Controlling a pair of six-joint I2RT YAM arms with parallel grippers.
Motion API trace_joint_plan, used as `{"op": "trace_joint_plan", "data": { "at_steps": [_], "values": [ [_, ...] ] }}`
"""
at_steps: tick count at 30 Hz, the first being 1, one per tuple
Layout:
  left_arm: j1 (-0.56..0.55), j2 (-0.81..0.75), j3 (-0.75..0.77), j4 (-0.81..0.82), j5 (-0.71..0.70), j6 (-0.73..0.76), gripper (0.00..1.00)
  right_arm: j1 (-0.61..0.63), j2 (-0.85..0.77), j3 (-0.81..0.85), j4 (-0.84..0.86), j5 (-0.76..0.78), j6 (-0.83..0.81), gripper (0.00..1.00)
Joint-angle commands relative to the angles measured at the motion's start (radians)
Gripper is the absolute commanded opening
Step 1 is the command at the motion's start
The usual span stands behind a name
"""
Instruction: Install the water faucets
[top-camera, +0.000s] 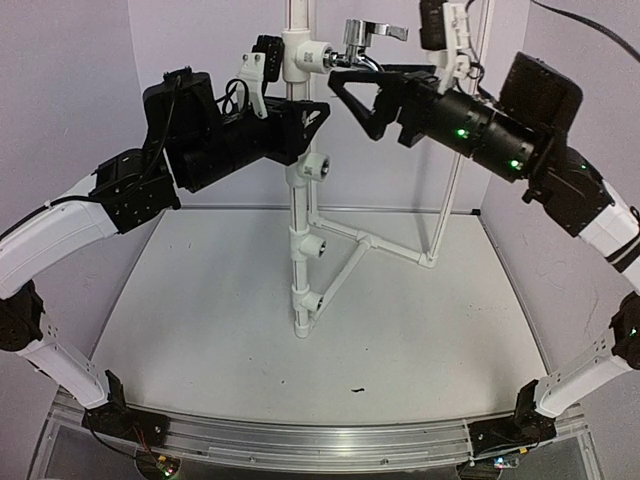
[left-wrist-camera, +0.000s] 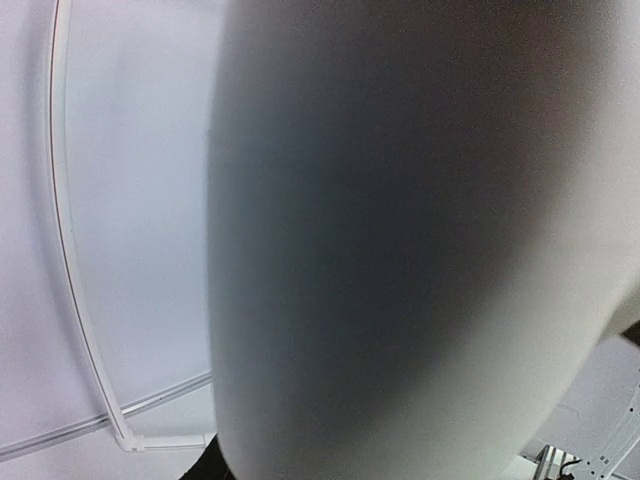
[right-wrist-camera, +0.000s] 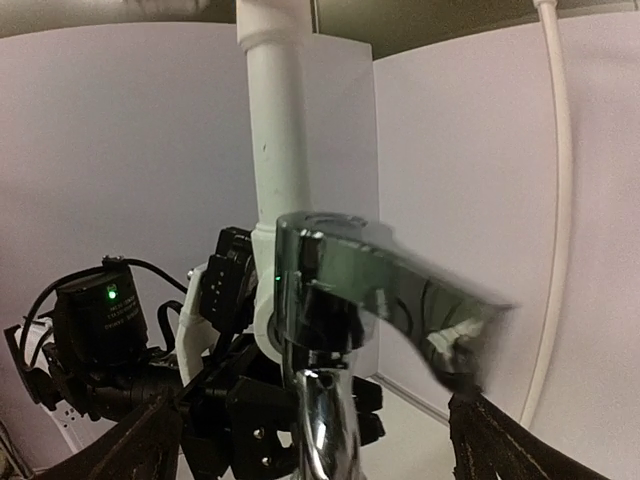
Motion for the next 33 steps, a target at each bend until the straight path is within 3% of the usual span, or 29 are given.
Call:
{"op": "trace_joint_plan", "data": {
  "at_steps": [1,6,12,18,23,33],
  "values": [
    [-0.036,0.090,-0.074,-0.345,0.058,-0.228,0.00,0.002,0.057,0.078,0.063,-0.032,0.112,0.88],
    [-0.036,0.082,-0.083,-0.346,0.048,-0.226,0.00,0.002,0.068,0.060,0.150,0.111,0.170,0.82],
    [-0.005,0.040,-0.124,-0.345,0.008,-0.245,0.00,0.002,-0.019,-0.100,0.152,0.278,0.164,0.97],
    [0.010,0.037,-0.117,-0.355,0.042,-0.223,0.00,0.001,-0.120,-0.271,0.157,0.225,0.118,0.98],
    [0.010,0.048,-0.111,-0.358,0.051,-0.221,0.00,0.002,-0.061,-0.159,0.158,0.070,0.152,0.98],
    [0.010,0.063,-0.105,-0.358,0.074,-0.199,0.00,0.002,0.046,0.020,0.225,0.148,0.254,0.93]
  ]
}}
